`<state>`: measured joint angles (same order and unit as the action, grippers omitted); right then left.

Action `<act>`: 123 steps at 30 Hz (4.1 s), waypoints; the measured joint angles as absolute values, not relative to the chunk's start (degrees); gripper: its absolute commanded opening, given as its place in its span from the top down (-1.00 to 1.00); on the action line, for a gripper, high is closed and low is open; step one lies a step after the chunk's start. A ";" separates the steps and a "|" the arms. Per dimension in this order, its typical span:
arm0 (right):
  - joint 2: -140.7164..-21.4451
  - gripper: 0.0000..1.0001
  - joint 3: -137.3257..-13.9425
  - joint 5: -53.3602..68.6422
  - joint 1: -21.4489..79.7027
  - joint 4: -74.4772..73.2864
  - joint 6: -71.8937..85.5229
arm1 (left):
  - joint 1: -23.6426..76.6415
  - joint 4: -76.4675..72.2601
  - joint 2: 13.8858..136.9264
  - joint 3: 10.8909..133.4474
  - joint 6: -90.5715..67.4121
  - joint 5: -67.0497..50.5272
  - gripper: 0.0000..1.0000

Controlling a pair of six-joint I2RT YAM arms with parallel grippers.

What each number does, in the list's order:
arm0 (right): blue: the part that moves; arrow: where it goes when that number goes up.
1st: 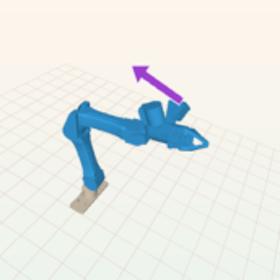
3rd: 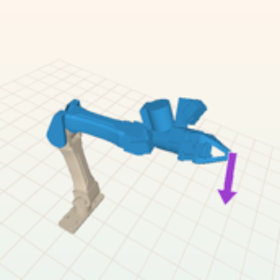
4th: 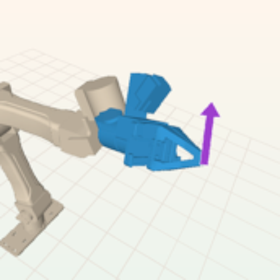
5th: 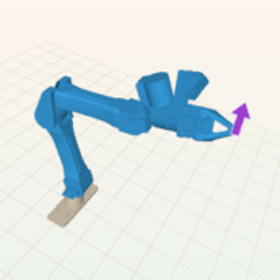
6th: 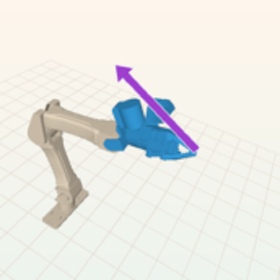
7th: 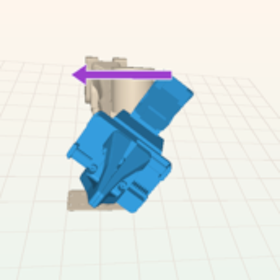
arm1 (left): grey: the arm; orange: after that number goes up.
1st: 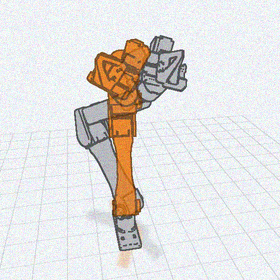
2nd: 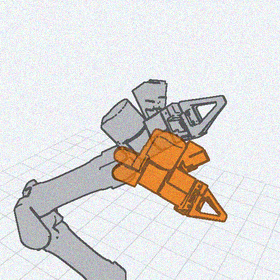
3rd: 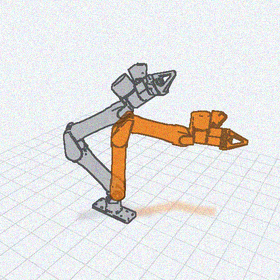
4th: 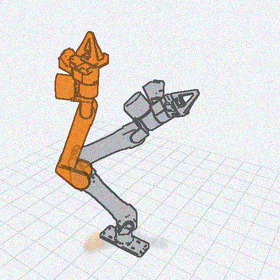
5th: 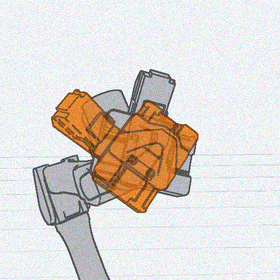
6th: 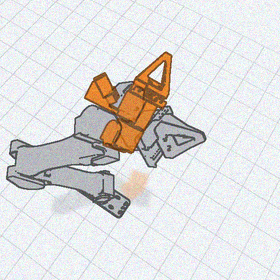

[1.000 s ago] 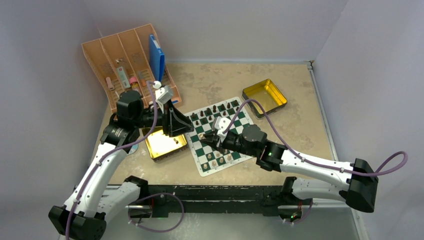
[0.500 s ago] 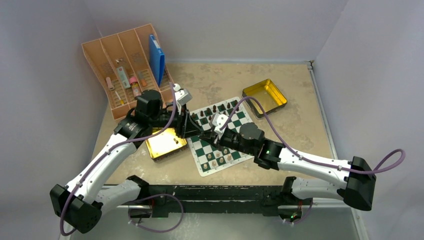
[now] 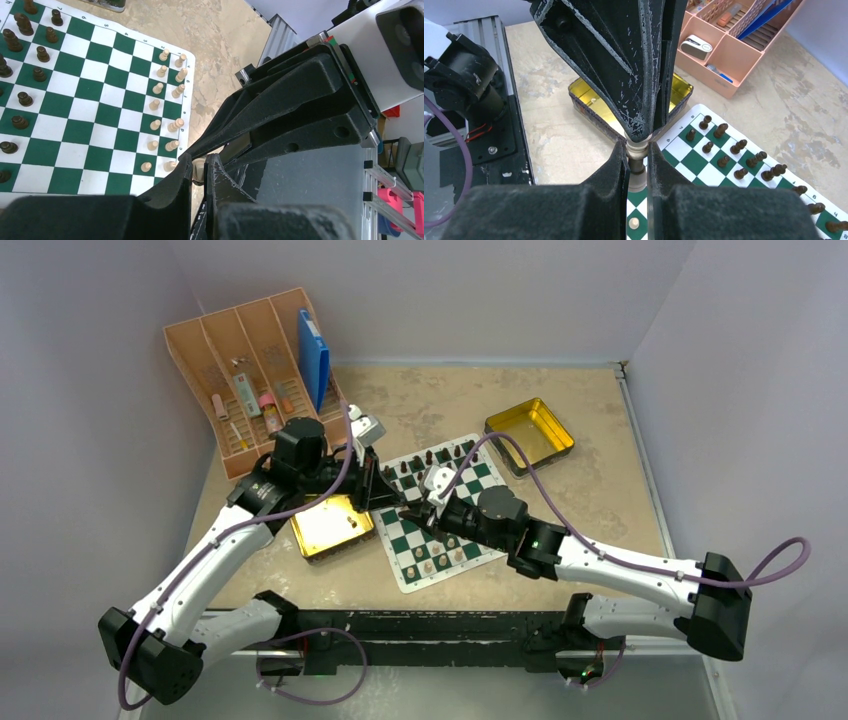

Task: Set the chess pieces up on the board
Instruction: Place the chess piece on the chessboard.

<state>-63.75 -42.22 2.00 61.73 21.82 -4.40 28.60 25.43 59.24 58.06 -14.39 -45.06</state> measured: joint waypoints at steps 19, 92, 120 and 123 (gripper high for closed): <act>-49.69 -0.98 -44.27 -4.54 61.73 7.38 5.91 | 31.00 31.40 58.22 60.62 -17.15 -28.40 1.00; -25.82 -0.98 -59.07 -25.98 61.43 -8.62 23.75 | 67.81 7.66 100.68 64.93 -23.51 13.91 1.00; -24.18 -0.98 -57.06 -25.78 61.43 -8.99 21.39 | 69.04 13.13 103.55 67.72 -24.99 13.69 0.41; -24.38 -0.98 -57.06 -25.76 61.43 -9.54 21.41 | 69.04 13.43 103.57 69.19 -24.95 13.72 0.38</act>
<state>-24.38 -57.06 -25.76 61.43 -9.54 21.41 69.04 13.43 103.57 69.19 -24.95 13.72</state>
